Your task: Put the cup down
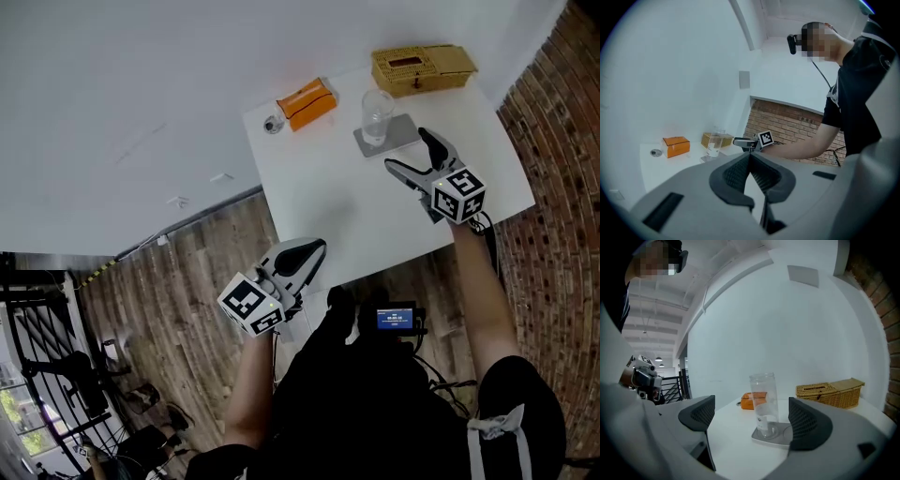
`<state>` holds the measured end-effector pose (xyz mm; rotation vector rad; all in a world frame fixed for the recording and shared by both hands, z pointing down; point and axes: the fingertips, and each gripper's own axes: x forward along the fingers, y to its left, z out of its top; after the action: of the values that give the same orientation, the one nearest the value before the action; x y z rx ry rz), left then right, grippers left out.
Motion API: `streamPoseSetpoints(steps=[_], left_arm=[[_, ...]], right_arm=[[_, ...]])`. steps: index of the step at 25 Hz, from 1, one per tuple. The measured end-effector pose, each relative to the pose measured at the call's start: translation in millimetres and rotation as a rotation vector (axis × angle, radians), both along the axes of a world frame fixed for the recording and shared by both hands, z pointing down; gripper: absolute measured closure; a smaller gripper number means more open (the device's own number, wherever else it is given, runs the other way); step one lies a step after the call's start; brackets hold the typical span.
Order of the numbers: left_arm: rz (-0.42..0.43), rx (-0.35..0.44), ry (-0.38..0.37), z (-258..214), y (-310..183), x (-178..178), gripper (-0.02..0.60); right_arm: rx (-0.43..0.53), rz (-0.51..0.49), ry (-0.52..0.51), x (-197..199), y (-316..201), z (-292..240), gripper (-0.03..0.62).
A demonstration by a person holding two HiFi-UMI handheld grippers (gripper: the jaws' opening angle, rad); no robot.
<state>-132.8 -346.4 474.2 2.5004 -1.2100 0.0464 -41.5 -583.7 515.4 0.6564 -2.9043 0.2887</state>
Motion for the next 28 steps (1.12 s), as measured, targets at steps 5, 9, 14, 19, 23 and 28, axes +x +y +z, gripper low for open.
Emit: streamPoseSetpoints(steps=[5,9,14,19,23,28], left_arm=[[0.029,0.023,0.007,-3.2,8.5,8.7,0.574],[0.063,0.044,0.012,-9.0,9.2,14.4,0.574],[0.104,0.081,0.026,-17.6,3.3,22.5,0.574],[0.158,0.109,0.007,-25.9,0.8,37.3,0.574],[0.199,0.112,0.008,-28.0,1.2,50.6,0.574],[0.236,0.109,-0.005,-24.5,2.7,61.3,0.574]], right_arm=[[-0.028,0.004,-0.017,16.2,35.2,-16.3,0.114],[-0.028,0.001,0.006,27.4,64.3,-31.1,0.129],[-0.012,0.042,0.007,46.0,93.8,-54.2,0.225],[-0.016,0.051,-0.021,56.4,128.0,-68.8,0.292],[-0.026,0.056,-0.02,63.8,154.3,-69.2,0.32],[-0.051,0.088,-0.031,73.9,178.8,-61.4,0.343]])
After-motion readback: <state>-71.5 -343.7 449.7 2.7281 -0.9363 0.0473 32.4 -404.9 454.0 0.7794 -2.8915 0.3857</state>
